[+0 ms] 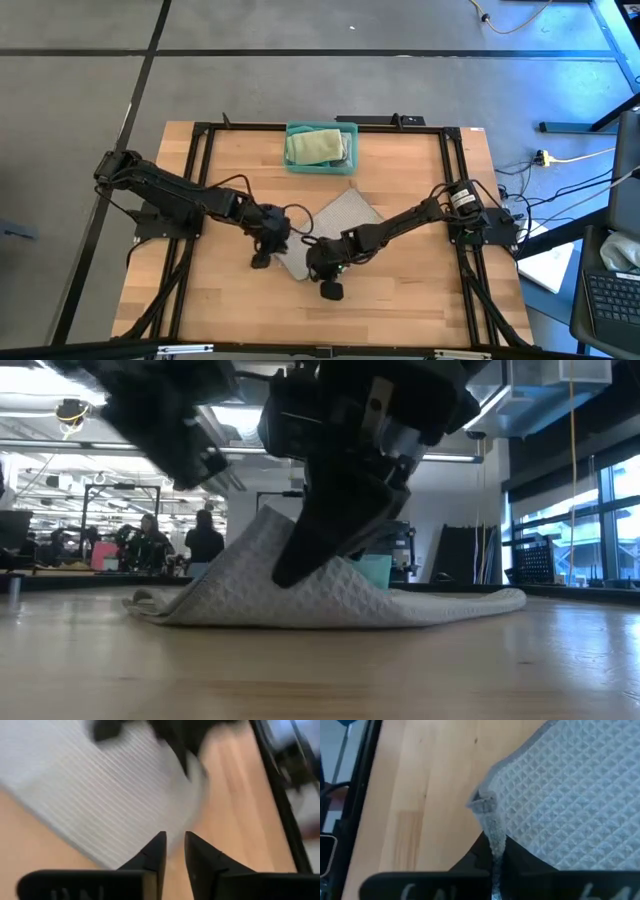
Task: Fold microfiber towels
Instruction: Fold the gray towel
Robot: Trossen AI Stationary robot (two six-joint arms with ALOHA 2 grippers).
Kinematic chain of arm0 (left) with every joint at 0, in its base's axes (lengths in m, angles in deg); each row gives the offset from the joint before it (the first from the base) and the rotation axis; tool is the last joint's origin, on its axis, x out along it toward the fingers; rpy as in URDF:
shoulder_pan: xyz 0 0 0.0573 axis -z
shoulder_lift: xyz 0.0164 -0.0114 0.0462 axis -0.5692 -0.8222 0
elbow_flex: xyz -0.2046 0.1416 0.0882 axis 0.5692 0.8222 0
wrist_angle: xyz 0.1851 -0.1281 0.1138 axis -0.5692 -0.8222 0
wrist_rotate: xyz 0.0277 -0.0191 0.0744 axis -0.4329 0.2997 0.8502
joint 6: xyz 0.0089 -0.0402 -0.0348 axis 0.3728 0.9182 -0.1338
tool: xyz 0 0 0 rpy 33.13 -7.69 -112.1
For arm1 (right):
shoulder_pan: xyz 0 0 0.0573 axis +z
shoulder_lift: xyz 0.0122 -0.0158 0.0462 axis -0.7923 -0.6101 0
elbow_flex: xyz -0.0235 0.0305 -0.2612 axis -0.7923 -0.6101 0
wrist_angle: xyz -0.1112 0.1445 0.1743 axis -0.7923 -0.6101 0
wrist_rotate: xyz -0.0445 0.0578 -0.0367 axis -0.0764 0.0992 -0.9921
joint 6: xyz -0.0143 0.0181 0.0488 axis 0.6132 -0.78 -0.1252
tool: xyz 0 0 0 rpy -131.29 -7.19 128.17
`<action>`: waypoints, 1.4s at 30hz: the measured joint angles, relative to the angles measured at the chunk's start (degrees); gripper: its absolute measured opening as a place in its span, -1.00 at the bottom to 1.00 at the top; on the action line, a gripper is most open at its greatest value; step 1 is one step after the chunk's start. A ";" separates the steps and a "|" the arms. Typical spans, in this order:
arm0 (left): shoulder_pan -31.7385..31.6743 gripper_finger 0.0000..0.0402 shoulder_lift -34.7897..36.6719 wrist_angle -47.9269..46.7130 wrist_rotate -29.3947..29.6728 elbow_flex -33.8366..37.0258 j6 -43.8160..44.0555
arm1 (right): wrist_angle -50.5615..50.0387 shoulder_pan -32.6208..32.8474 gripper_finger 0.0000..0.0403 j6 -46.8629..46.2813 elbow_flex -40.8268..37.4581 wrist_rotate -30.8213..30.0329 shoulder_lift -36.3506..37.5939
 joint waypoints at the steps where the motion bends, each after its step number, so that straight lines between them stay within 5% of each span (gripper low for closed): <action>1: 0.23 -0.67 0.11 -1.64 -2.27 0.00 -1.71 | 0.21 0.17 -0.97 0.08 0.00 0.40 0.04; 8: 5.07 -0.35 0.14 -5.02 -10.44 1.27 -12.19 | -0.42 -0.14 -0.94 -6.05 0.00 -0.47 0.36; 14: 7.95 -0.11 0.14 -2.87 -1.79 5.13 -10.77 | -1.02 -0.34 -0.95 -7.50 -0.02 -4.81 3.57; 20: 8.94 0.00 0.14 9.10 4.20 5.66 -11.33 | -0.69 -0.28 -0.96 -9.95 -0.02 -4.00 4.16; 42: 8.19 0.16 -7.60 15.56 9.59 5.90 -7.78 | -0.88 0.26 -0.96 -12.03 0.00 -7.14 7.42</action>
